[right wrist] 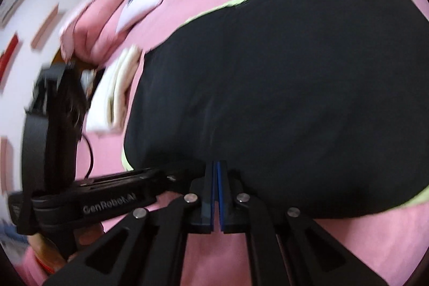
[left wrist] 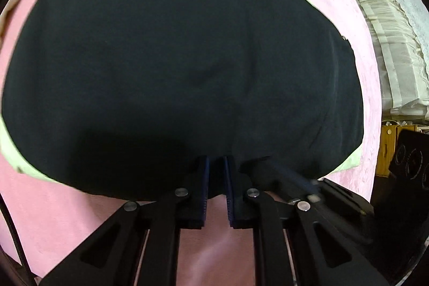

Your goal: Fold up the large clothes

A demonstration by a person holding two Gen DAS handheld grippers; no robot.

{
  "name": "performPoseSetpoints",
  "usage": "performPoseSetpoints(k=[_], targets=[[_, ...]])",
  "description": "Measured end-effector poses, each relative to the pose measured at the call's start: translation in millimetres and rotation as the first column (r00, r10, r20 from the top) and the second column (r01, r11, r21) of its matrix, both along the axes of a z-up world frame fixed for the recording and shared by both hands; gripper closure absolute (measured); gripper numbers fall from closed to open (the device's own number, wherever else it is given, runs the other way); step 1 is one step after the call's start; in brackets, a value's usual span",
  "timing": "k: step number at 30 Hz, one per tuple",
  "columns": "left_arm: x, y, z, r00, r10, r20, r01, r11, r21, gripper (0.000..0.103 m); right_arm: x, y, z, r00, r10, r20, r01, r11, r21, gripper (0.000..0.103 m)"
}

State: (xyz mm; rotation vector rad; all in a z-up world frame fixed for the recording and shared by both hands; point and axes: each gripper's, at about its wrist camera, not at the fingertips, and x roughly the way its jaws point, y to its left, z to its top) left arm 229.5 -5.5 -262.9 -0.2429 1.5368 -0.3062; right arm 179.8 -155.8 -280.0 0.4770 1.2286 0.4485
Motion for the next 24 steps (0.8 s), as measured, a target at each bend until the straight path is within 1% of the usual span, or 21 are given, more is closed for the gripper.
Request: performPoseSetpoints(k=[1,3,5,7,9,11,12,13,14,16,17,18,20,21,22,23,24], targets=[[1,0,-6,1.000,0.010,-0.014,-0.009,1.000,0.008,0.098,3,3,-6,1.000,0.026,-0.008,-0.027,0.999,-0.025,0.102],[4,0,-16,0.998,0.039,-0.042,-0.039,0.999,0.000,0.098,4,5,-15,0.999,0.051,-0.018,-0.052,0.996,-0.068,0.103],[6,4,-26,0.995,0.077,-0.060,-0.078,0.997,-0.013,0.098,9,2,-25,0.997,0.067,-0.022,-0.069,0.995,-0.071,0.103],[7,7,-32,0.993,0.106,-0.059,-0.107,0.994,-0.006,0.098,11,-2,-32,0.998,0.063,-0.027,-0.065,0.995,-0.072,0.103],[4,7,-36,0.988,0.148,-0.046,-0.147,0.989,0.016,0.098,12,-7,-37,0.998,0.050,-0.050,-0.052,0.998,-0.042,0.103],[0,7,-36,0.983,0.182,-0.031,-0.181,0.983,0.032,0.099,14,-17,-42,0.998,0.021,-0.059,-0.024,0.999,-0.044,0.103],[-1,7,-35,0.981,0.191,-0.021,-0.190,0.981,0.047,0.100,13,-23,-43,0.998,0.013,-0.057,-0.016,0.999,-0.051,0.103],[-4,7,-32,0.980,0.200,0.004,-0.200,0.977,0.080,0.101,12,-32,-41,0.999,-0.003,-0.054,0.000,0.998,-0.061,0.103],[-7,7,-28,0.979,0.203,0.030,-0.205,0.972,0.110,0.101,9,-43,-41,0.998,-0.027,-0.049,0.023,0.997,-0.070,0.103],[-11,11,-23,0.975,0.211,0.066,-0.218,0.965,0.144,0.102,4,-69,-37,0.995,-0.085,-0.043,0.080,0.991,-0.105,0.103],[-13,15,-20,0.972,0.218,0.092,-0.233,0.947,0.220,0.102,0,-87,-36,0.992,-0.121,-0.045,0.116,0.988,-0.105,0.103],[-15,21,-17,0.968,0.212,0.135,-0.244,0.917,0.314,0.102,-4,-108,-34,0.984,-0.174,-0.042,0.167,0.976,-0.140,0.103],[-18,32,-12,0.962,0.193,0.194,-0.256,0.885,0.388,0.102,-11,-141,-28,0.971,-0.238,-0.030,0.231,0.960,-0.156,0.103],[-19,39,-11,0.958,0.192,0.211,-0.266,0.868,0.419,0.102,-16,-156,-26,0.962,-0.271,-0.023,0.262,0.946,-0.192,0.103],[-20,46,-11,0.956,0.184,0.227,-0.275,0.826,0.491,0.101,-21,-170,-23,0.954,-0.299,-0.010,0.289,0.930,-0.229,0.103],[-20,52,-12,0.956,0.175,0.234,-0.278,0.792,0.544,0.101,-27,-188,-19,0.941,-0.337,0.009,0.320,0.885,-0.338,0.103],[-22,62,-14,0.957,0.171,0.234,-0.280,0.757,0.591,0.101,-30,-198,-18,0.937,-0.348,0.021,0.331,0.868,-0.370,0.103]])
